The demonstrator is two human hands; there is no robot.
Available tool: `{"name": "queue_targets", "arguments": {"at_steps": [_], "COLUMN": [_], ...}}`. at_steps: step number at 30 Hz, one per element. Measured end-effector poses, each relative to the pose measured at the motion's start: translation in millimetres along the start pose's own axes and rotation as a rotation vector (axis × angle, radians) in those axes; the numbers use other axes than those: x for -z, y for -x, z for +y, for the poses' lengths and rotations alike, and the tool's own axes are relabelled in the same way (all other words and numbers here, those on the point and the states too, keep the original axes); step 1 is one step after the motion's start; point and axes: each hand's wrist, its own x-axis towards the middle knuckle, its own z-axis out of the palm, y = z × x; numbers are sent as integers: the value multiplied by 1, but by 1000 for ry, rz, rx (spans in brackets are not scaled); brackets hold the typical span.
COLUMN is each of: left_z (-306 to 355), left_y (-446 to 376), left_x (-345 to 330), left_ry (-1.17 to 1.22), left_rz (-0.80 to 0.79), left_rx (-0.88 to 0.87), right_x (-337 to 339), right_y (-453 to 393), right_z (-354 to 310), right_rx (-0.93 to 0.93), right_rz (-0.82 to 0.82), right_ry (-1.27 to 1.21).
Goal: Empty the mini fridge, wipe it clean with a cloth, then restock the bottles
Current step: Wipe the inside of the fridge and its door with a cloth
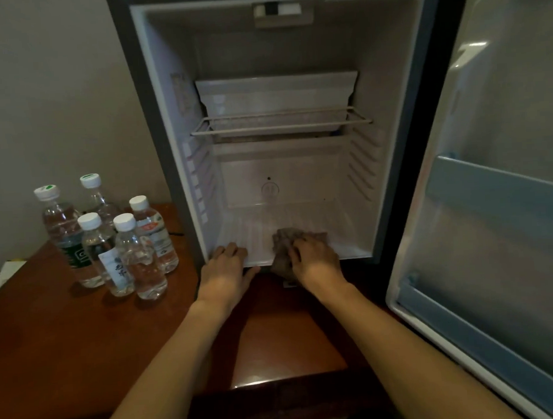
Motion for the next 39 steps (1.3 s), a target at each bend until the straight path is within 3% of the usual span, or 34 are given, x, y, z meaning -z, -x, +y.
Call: {"name": "queue_targets", "arguments": {"at_steps": [2, 7, 17, 25, 32, 36, 39], "left_z": [0, -4, -7, -2, 1, 1, 0], "left_y": [0, -3, -9, -12, -1, 4, 4], "left_x": [-1, -2, 3, 10, 9, 6, 4], "left_ry": [-8, -36, -96, -97, -86, -95, -100], "left_rz": [-4, -28, -68, -123, -73, -23, -5], "left_rx": [4, -9, -54, -46, -41, -54, -57], "right_x": [-1, -2, 1, 17, 10, -6, 1], "right_y": [-18, -60, -107, -54, -9, 8, 1], "right_z": [3, 0, -7, -8, -4, 5, -1], "right_rx": [-42, 16, -53, 24, -81, 11, -19], "right_rz": [-87, -91, -104, -117, -197, -39, -92], "right_ry": [16, -53, -84, -116, -16, -27, -8]}}
